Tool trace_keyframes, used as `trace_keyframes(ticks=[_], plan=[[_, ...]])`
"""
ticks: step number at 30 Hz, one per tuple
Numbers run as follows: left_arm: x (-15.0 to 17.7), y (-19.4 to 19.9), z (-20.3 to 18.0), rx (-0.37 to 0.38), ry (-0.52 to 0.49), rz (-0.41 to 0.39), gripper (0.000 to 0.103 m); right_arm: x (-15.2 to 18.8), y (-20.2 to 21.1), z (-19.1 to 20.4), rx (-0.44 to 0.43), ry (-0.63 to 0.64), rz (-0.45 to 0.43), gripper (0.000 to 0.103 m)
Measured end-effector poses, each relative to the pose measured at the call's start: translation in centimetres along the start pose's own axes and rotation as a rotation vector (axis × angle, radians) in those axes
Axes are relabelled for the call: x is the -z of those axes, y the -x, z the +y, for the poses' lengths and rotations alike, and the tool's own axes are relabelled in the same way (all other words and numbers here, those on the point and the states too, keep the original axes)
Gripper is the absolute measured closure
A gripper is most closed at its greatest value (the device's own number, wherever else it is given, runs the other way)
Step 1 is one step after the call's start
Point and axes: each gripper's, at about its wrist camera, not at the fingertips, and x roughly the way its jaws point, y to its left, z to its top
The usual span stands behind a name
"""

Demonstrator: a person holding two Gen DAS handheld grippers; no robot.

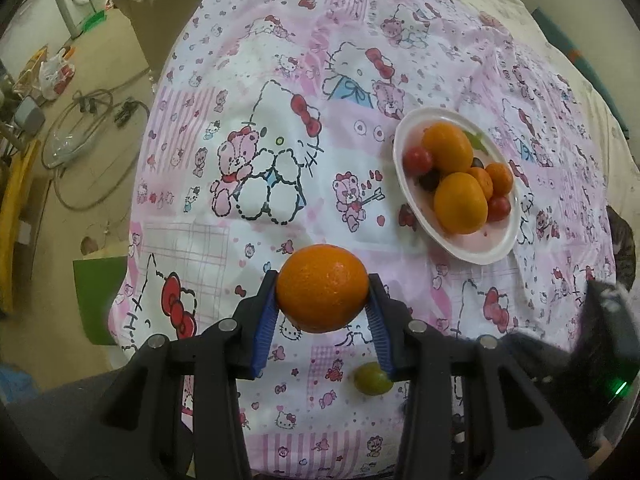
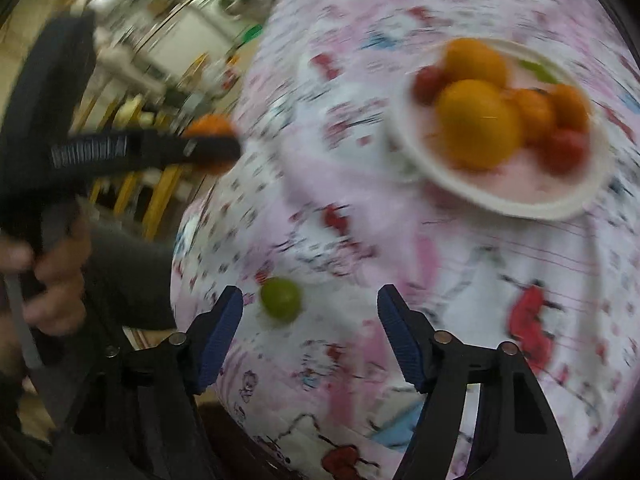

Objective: Organize fruits
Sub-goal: 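Grasp the green grape with the right gripper while the left gripper holds the tangerine, then carry the grape with the right gripper while the left gripper carries the tangerine over the plate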

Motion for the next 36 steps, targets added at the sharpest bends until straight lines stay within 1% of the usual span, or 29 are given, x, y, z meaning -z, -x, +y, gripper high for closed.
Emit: trace_keyframes(ticks=[2,4,6,9,10,12,15,17,20,24,28,33,36], plan=[[0.1,0.1,0.1,-0.002,-0.007,-0.004,0.065,0.1,-1.2,0.9,0.007,0.042,0.019,0.035],[0.2,0.0,0.5,0.005,-0.003,0.000,0.065,0.2,-2.2,1.6,0.016,0.078,0.039,0.042],[0.2,-0.1,0.8,0.003,-0.003,0.003,0.065,0.2,-2.9,1.9,0.038,0.107,0.044,0.045],[0.4,-0.4,1.5,-0.007,0.005,0.010,0.065,0.3,-3.8,2.0,0.046,0.113,0.077,0.053],[0.4,-0.5,1.7,-0.010,0.010,0.016,0.065,0.3,-3.9,2.0,0.045,0.111,0.073,0.054],[0.5,-0.8,2.1,-0.011,0.020,0.026,0.065,0.4,-3.8,2.2,0.055,0.127,0.069,0.062],[0.6,-0.9,2.2,-0.014,0.022,0.026,0.065,0.3,-3.9,2.3,0.051,0.134,0.068,0.069],[0.5,-0.8,2.0,-0.013,0.023,0.023,0.065,0.4,-4.1,2.6,0.063,0.157,0.069,0.073],[0.4,-0.8,1.8,-0.015,0.021,0.018,0.065,0.4,-4.2,3.1,0.057,0.156,0.061,0.073],[0.4,-0.8,1.3,-0.021,0.014,0.015,0.065,0.0,-2.1,2.2,0.033,0.094,-0.002,0.073],[0.3,-1.1,0.8,-0.014,0.015,0.023,0.065,-0.2,1.3,0.2,0.021,0.004,-0.095,0.073],[-0.1,-1.4,-1.3,0.030,-0.017,0.027,0.065,-0.4,6.3,-2.4,0.018,-0.087,-0.230,0.073],[-1.2,-1.9,-2.9,0.053,-0.041,0.027,0.065,-0.4,8.6,-4.0,0.026,-0.134,-0.290,0.073]])
